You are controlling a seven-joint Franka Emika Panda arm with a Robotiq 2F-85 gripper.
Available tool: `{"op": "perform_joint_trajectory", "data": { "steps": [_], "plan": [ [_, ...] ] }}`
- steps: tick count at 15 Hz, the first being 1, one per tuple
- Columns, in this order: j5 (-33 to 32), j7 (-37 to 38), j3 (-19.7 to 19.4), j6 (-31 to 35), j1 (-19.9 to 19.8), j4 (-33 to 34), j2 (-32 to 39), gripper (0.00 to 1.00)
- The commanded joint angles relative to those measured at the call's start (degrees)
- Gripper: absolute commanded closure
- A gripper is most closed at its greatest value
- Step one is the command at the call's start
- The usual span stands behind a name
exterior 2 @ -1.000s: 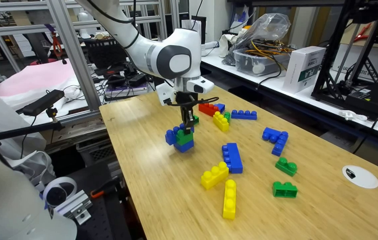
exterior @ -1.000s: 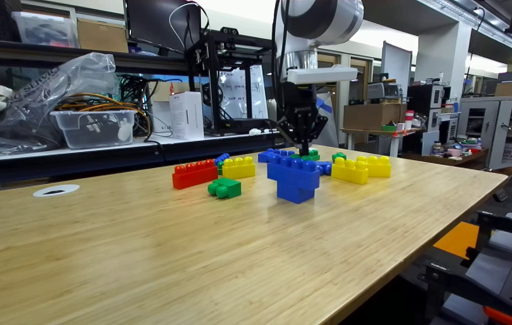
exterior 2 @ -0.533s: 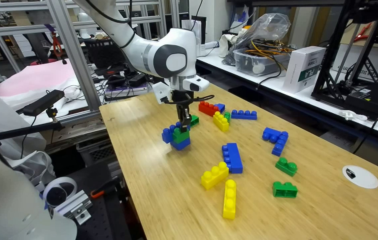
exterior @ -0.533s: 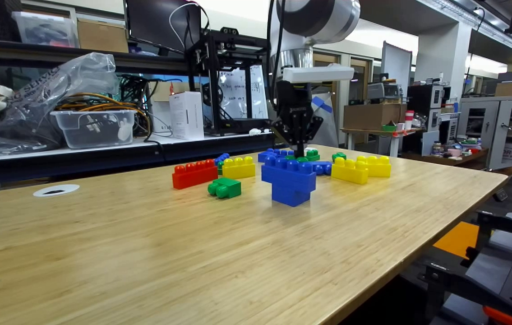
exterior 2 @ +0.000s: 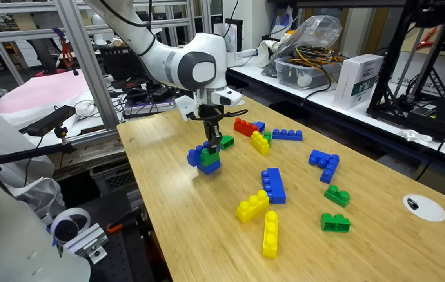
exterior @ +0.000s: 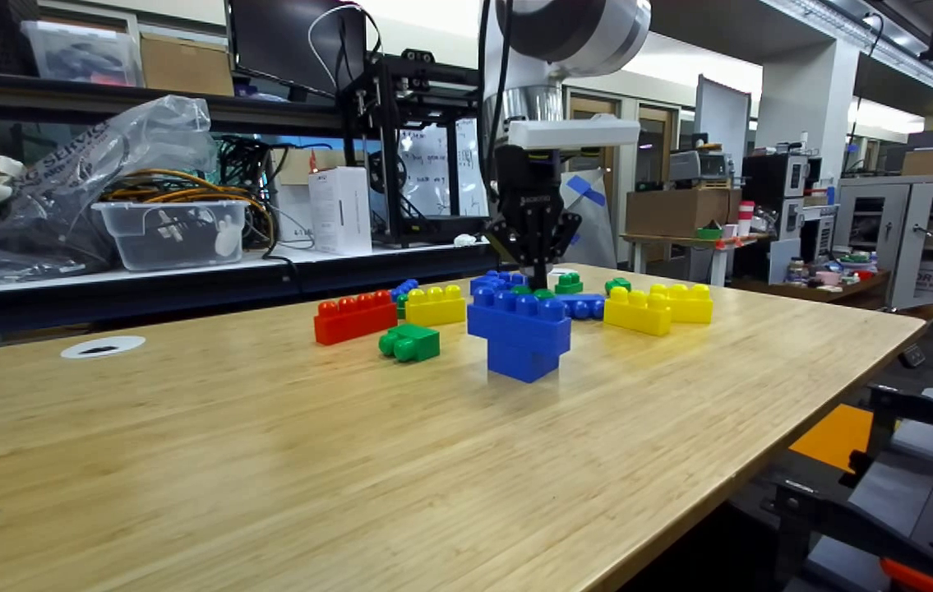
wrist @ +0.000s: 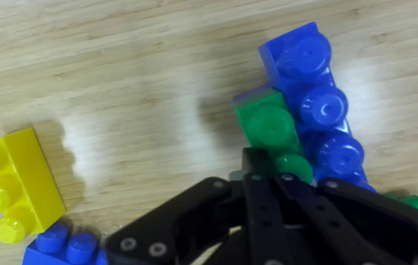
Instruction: Move the building block tower forward
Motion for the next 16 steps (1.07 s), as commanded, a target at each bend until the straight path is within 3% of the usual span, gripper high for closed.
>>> {"op": "perform_joint_trajectory", "data": {
  "steps": [1,16],
  "plan": [
    [-1.0,-0.8,0.3,-1.2,0.4,-0.2,-0.4,1.0],
    [-4.2,0.5,-1.6,-0.8,-0.3,-0.4,-2.2,1.0]
  ]
}}
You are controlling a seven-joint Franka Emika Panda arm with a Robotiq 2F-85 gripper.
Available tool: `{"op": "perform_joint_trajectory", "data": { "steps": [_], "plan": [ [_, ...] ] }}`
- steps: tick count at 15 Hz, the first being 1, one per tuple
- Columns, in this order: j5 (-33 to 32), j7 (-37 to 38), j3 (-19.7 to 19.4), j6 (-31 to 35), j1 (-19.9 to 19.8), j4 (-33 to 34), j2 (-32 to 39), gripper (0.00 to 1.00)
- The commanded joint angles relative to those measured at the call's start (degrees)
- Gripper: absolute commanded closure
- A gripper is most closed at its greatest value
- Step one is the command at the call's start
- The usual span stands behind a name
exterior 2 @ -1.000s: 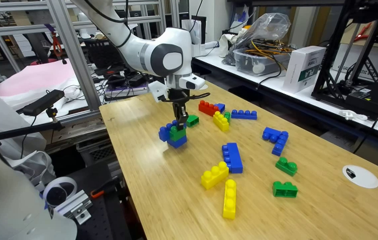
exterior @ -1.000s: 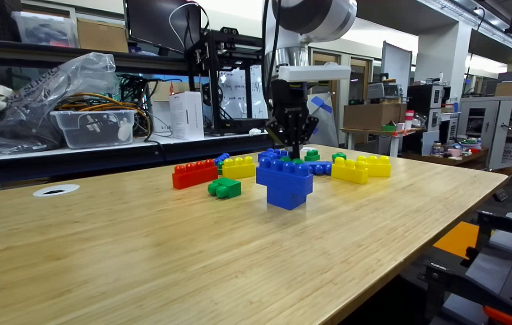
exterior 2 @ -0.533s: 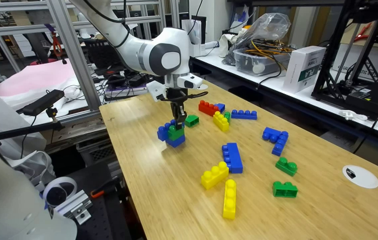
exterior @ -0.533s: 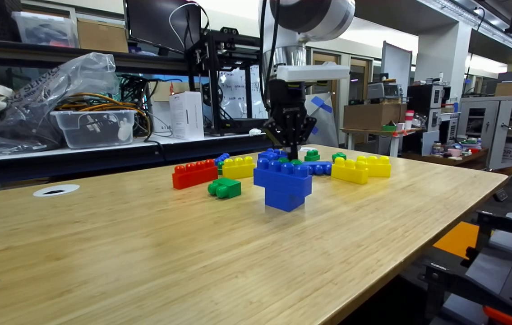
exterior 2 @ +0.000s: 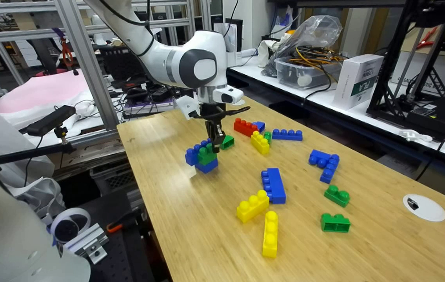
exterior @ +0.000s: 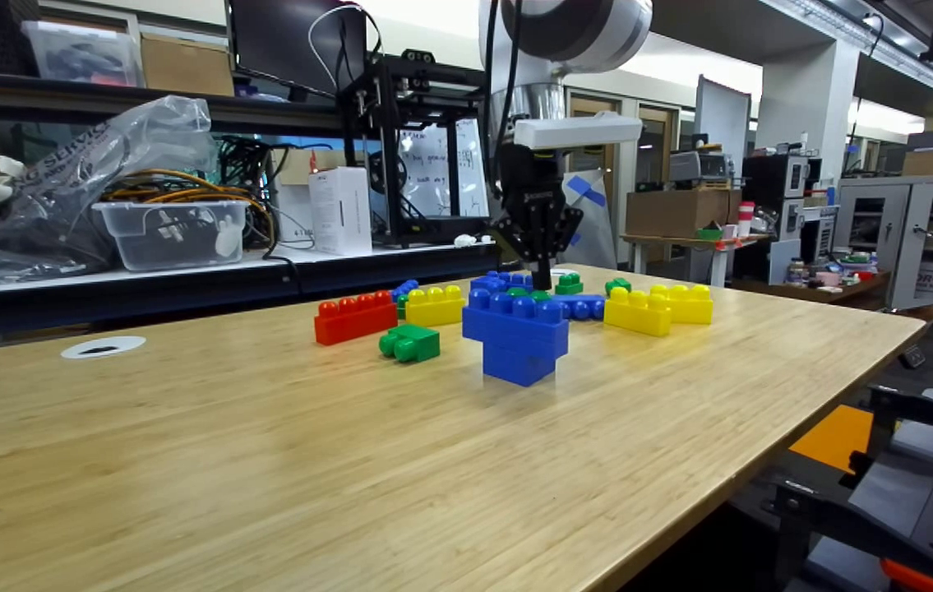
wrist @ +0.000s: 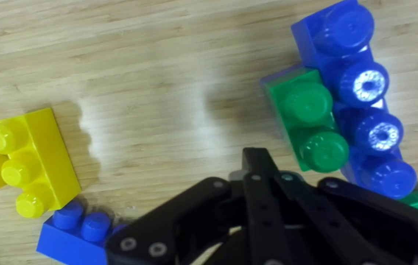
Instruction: Move the building block tower forward
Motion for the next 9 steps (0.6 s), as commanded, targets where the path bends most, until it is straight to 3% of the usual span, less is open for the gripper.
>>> {"op": "perform_joint_trajectory", "data": {
  "steps": [1,2,3,4,9],
  "plan": [
    [-0.4,0.4,-0.7,-0.9,-1.3,-0.4,-2.1,1.0],
    [0.1,0.1,-1.1,-1.4,-1.8,-0.1,-2.8,1.0],
    [-0.2,0.5,-1.4,-1.4,-2.2,0.1,-3.5,0.74],
    [-0.2,0.7,-1.7,-1.2,-2.7,-0.1,-4.4,0.73],
    [0.1,0.4,-1.5,-2.6,-4.6,0.3,-9.0,0.39]
  ]
}}
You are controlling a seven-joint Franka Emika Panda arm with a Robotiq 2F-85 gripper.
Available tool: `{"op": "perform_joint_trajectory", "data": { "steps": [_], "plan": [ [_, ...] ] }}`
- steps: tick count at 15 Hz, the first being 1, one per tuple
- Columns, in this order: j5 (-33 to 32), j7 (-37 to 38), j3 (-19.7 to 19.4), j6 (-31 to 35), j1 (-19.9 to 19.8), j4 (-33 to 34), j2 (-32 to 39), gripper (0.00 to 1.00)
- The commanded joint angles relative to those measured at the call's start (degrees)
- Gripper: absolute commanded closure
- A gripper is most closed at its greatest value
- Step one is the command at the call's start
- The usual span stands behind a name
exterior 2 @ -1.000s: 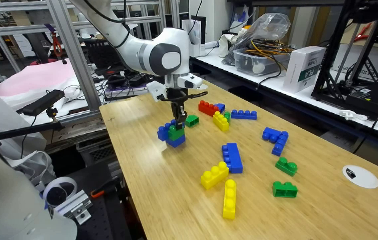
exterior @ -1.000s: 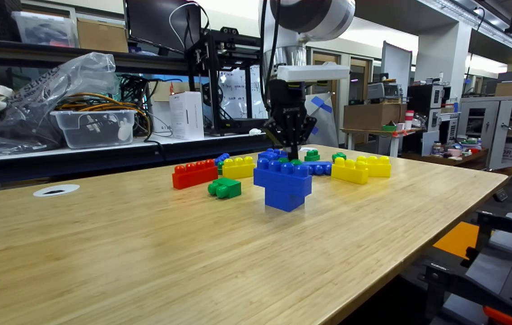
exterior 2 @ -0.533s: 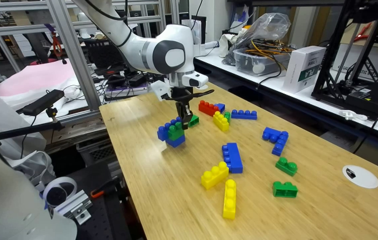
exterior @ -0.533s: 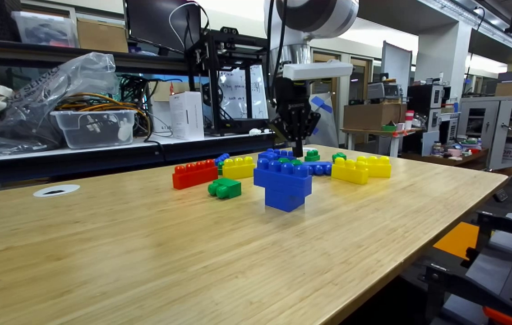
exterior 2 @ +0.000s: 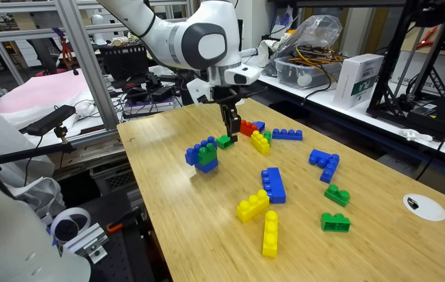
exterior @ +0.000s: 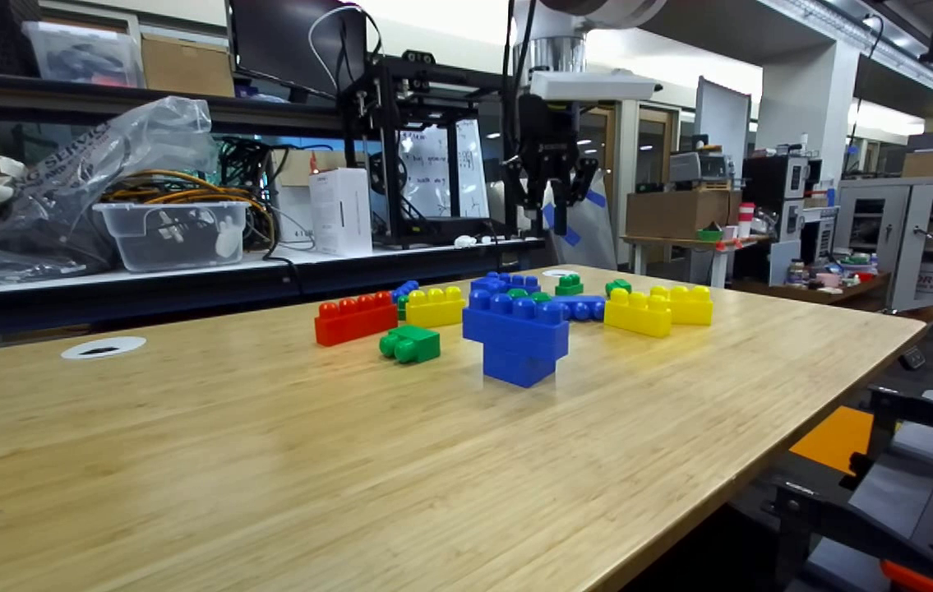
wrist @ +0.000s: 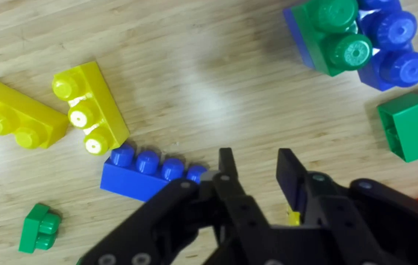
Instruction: Move the building block tower forward
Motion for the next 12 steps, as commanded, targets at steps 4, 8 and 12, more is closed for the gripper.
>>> {"op": "perform_joint_trajectory", "data": {
  "steps": [4,8,12],
  "plan": [
    [1.5,-0.3,1.6,-5.4,-1.4,-0.1,-6.1,0.12],
    [4.1,-3.2,2.3,-11.0,-1.5,0.5,-9.2,0.0],
    [5.7,-7.1,2.6,-16.4,-1.6,0.9,-12.4,0.0]
  ]
}}
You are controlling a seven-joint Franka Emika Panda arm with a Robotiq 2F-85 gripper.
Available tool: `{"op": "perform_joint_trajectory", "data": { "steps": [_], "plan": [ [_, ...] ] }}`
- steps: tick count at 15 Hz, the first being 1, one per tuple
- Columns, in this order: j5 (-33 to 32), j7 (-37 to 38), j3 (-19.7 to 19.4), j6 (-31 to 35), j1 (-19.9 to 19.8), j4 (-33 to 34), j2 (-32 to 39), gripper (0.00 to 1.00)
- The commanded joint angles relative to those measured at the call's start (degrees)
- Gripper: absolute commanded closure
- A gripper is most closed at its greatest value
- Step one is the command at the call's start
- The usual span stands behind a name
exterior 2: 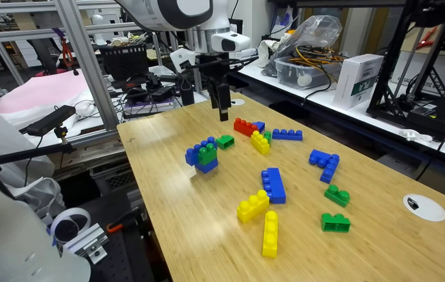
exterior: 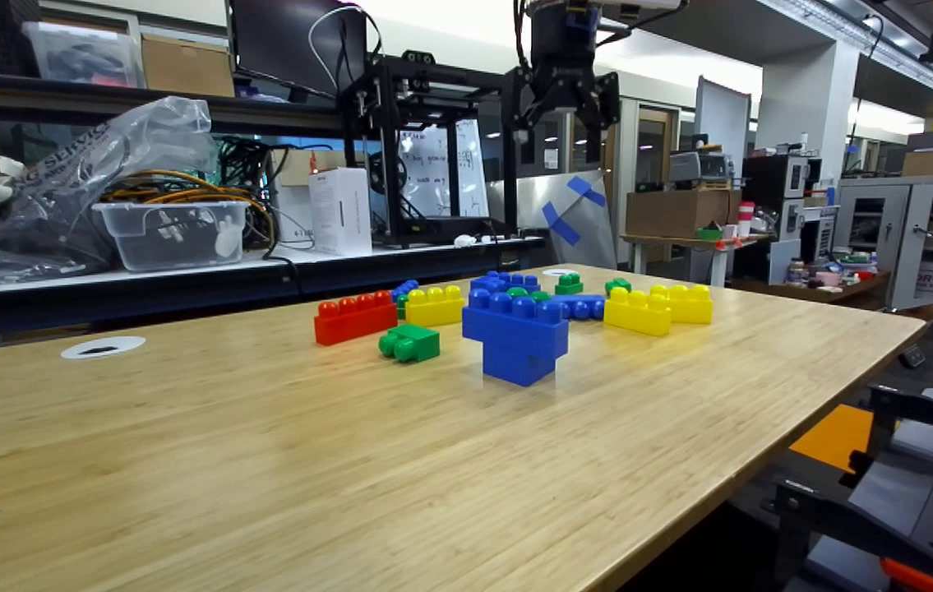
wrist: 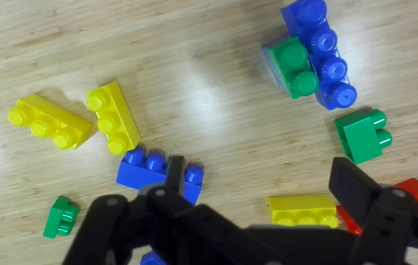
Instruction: Move the building block tower forward
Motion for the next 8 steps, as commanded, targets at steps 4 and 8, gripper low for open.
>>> {"op": "perform_joint_trajectory", "data": {
  "steps": [4,8],
  "plan": [
    [1.2,-3.8,1.6,-5.1,-1.6,0.9,-3.2,0.0],
    [1.2,-3.8,1.9,-5.3,-1.6,0.9,-3.4,0.0]
  ]
}}
